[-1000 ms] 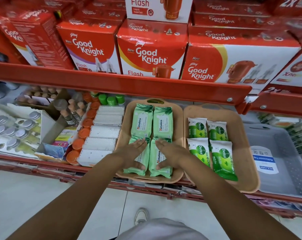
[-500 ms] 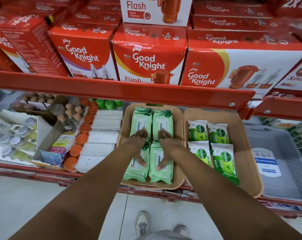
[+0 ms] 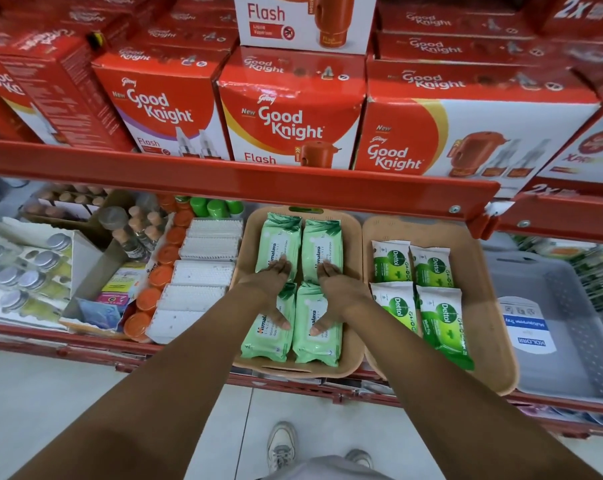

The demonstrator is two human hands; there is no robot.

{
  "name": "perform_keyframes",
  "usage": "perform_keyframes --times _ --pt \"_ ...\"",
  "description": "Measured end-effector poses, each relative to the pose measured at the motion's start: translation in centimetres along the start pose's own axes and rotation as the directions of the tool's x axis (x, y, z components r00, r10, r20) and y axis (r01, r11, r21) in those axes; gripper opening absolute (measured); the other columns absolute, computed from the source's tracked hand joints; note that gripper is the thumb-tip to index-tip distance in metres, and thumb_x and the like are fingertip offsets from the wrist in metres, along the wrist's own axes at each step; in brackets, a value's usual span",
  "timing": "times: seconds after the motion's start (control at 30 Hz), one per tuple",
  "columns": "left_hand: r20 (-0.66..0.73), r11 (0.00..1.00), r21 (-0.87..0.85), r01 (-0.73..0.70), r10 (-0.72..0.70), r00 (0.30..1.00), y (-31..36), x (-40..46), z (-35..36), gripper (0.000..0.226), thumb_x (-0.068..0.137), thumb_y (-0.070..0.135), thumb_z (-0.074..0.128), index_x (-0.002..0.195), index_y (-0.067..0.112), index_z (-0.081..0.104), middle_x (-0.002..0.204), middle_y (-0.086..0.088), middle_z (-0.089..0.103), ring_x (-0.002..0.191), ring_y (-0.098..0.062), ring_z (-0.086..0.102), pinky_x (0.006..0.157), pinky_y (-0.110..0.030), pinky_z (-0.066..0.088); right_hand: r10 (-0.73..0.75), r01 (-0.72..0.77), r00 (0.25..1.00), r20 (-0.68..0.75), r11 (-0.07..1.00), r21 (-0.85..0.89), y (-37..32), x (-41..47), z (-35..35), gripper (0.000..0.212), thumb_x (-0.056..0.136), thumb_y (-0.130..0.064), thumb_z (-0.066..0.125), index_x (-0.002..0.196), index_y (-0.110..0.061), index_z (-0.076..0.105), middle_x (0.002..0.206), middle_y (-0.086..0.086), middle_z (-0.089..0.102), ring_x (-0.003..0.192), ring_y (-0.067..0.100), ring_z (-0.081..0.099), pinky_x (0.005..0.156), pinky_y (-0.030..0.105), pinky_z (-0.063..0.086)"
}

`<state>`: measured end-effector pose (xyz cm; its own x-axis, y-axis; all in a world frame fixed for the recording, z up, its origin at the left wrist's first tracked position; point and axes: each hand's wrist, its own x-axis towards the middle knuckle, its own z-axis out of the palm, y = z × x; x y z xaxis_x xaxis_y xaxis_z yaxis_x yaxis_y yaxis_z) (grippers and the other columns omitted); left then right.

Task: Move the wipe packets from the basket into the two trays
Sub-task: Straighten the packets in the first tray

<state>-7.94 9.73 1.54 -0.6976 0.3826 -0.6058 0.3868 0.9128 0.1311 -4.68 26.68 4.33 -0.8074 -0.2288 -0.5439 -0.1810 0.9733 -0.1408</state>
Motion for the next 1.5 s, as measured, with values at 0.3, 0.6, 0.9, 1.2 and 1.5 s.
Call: perform_keyframes --times 0.3,0.6,0.9,1.2,1.5 --pt "-0.377 0.967 -0.035 -0.251 0.22 0.9 5.9 -4.3 -0.2 0.084 0.087 0.061 0.036 0.15 0.015 0.003 0.159 -0.004 -0.002 0.145 -0.02 0.005 0.116 -0.039 0.02 0.012 0.093 0.874 -0.485 0.977 0.193 5.0 -8.2 3.3 0.058 0.097 -0.042 0.041 0.149 -0.025 0.025 0.159 -0.009 0.022 0.147 0.007 0.013 0.107 0.029 0.038" --pt "-0.128 0.963 0.213 -0.167 0.197 0.972 17.9 0.5 -0.7 0.081 0.094 0.052 0.034 0.148 0.01 -0.009 0.158 -0.004 -0.012 0.145 -0.021 0.0 0.115 -0.037 0.009 0.114 -0.101 0.989 -0.098 0.987 0.125 15.5 -7.4 4.0 0.09 0.088 -0.036 0.062 0.152 -0.016 0.002 0.162 0.003 -0.007 0.149 0.018 0.005 0.118 0.025 0.008" --pt "0.083 0.945 0.315 -0.084 0.061 0.995 18.4 3.4 1.4 0.083 0.092 0.062 0.019 0.142 0.015 -0.028 0.149 0.0 -0.036 0.141 -0.015 -0.023 0.115 -0.035 -0.004 0.009 -0.015 0.995 0.096 0.998 0.067 17.1 -6.0 4.4 0.096 0.088 -0.04 0.06 0.151 -0.019 -0.01 0.159 0.003 -0.02 0.149 0.021 -0.006 0.12 0.036 0.013" --pt "0.114 0.94 0.33 -0.091 0.056 0.992 19.1 2.6 2.5 0.082 0.092 0.062 0.019 0.141 0.016 -0.028 0.15 0.001 -0.034 0.141 -0.015 -0.022 0.117 -0.036 -0.003 0.023 -0.025 0.997 0.079 0.999 0.025 16.4 -6.7 6.1 0.096 0.089 -0.038 0.059 0.151 -0.018 -0.012 0.159 0.004 -0.022 0.148 0.019 -0.012 0.121 0.038 0.012" --pt "-0.045 0.953 0.288 -0.094 0.112 0.993 19.0 0.5 2.7 0.078 0.093 0.059 0.015 0.146 0.013 -0.019 0.155 -0.002 -0.024 0.143 -0.014 -0.015 0.116 -0.033 -0.003 0.074 -0.072 0.997 -0.021 0.995 0.064 15.1 -8.7 6.1 0.081 0.094 -0.048 0.043 0.152 -0.018 -0.005 0.161 0.004 -0.012 0.149 0.02 -0.006 0.12 0.037 0.007"
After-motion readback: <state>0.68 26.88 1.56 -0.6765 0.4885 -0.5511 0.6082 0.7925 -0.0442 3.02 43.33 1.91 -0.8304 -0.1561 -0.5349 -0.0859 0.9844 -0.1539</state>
